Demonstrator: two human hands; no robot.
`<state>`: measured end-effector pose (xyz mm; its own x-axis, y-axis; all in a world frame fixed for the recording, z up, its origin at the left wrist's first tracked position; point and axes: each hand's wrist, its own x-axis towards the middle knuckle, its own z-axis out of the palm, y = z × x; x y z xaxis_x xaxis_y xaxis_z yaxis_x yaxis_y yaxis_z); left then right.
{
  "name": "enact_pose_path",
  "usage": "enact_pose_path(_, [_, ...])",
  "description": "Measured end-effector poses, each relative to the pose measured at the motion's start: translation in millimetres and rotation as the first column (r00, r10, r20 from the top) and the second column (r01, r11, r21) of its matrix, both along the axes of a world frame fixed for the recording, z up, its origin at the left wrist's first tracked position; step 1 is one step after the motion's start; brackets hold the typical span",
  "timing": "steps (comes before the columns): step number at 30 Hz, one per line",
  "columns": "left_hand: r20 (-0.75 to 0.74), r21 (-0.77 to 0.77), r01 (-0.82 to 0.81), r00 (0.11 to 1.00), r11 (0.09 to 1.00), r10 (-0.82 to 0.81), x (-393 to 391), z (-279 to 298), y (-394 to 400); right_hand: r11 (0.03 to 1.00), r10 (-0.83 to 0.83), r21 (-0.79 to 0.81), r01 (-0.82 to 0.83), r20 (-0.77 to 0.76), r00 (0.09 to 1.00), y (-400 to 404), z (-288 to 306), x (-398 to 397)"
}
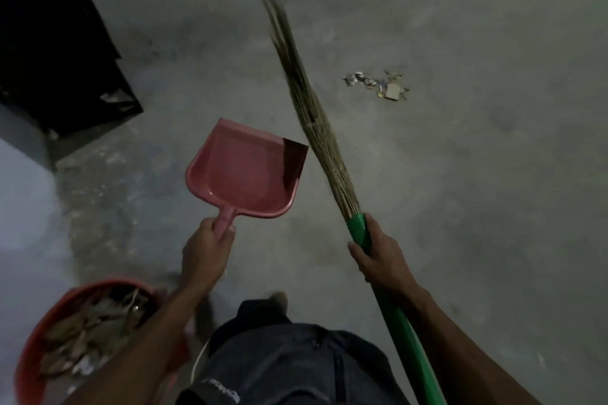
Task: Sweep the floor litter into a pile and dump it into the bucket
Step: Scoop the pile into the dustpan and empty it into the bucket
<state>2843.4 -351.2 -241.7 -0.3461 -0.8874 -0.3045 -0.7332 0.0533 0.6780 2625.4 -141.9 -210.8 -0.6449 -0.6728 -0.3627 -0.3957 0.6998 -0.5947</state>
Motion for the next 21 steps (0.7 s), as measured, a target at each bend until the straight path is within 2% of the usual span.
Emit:
enact_pose_path(5, [-0.021, -0.035, 0.099, 0.995, 0.994, -0.1, -98.1, 14.5, -54.2, 0.995, -0.093, -0.03, 0.093, 0.01, 0.996, -31.1, 3.9, -69.3])
enact_pose_path(14, [0.076, -0.029, 0.166, 0.984, 0.986, -0.164, -283.8, -6.0, -112.8, 0.979, -0.198, -0.027, 0.2, 0.065, 0.978, -82.9, -28.2, -252.3])
enact_pose_path(21, [0.195, 0.036, 0.136, 0.971, 0.99, -0.141, -456.7, -10.5, -158.4, 0.989, -0.142, 0.055, 0.14, 0.034, 0.989, -139.3, -19.2, -441.1])
